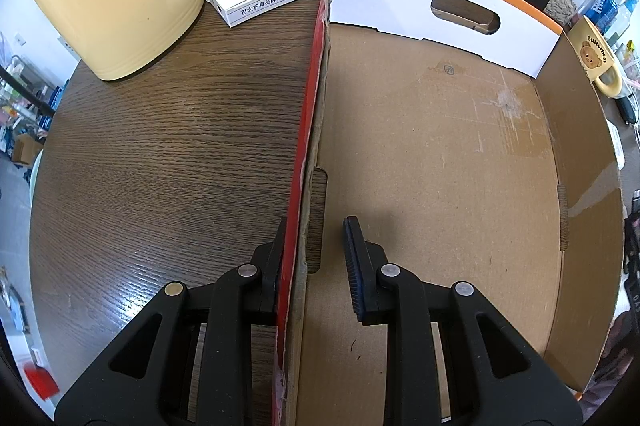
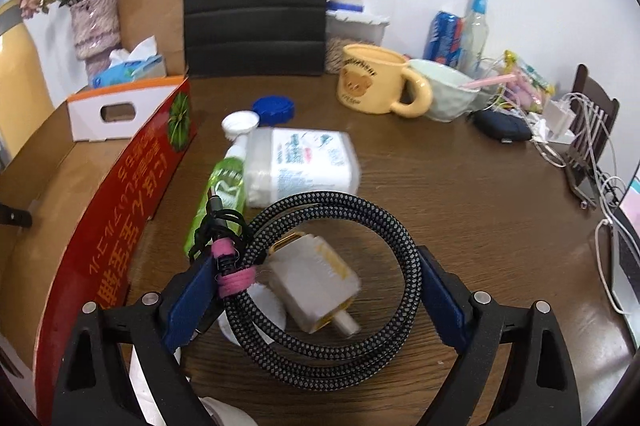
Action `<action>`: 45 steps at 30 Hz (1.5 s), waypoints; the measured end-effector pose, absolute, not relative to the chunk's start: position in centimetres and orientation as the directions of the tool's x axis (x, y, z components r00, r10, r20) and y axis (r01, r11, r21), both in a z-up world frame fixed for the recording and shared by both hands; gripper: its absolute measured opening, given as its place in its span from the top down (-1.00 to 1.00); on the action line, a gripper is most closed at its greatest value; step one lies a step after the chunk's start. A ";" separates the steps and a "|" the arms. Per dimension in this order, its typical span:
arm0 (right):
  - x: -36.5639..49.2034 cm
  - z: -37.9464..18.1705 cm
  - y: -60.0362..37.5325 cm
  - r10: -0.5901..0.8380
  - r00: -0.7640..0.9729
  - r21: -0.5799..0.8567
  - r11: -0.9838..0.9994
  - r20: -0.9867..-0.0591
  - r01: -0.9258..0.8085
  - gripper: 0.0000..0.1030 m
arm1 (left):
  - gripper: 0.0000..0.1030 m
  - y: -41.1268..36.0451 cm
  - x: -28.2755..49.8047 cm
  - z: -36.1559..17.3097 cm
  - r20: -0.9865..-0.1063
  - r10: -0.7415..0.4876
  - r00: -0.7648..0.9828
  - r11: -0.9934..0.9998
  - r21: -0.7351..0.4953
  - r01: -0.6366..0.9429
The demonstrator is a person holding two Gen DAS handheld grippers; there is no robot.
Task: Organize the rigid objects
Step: 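Grasp the black braided cable with pink tie using the right gripper, then carry the braided cable into the orange box and open the right gripper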
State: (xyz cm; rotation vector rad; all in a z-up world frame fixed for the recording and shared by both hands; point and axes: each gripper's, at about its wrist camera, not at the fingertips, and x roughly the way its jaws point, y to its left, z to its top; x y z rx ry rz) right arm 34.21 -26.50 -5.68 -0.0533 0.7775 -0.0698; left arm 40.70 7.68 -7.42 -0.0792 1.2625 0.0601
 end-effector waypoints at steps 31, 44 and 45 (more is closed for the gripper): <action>40.1 -2.3 -6.8 -0.004 0.788 -0.464 0.810 -0.616 -0.359 -0.86 | 0.89 8.3 41.6 -7.7 -0.955 -0.018 0.295 0.995 -0.045 -0.085; 41.2 -3.6 -6.7 0.003 0.728 -0.426 0.809 -0.685 -0.404 -0.89 | 0.89 7.5 41.1 -7.6 -0.952 -0.003 0.307 0.996 -0.030 -0.082; 41.2 -3.7 -6.6 0.003 0.727 -0.427 0.808 -0.687 -0.407 -0.89 | 0.89 7.4 41.0 -7.6 -0.952 -0.004 0.307 0.996 -0.030 -0.082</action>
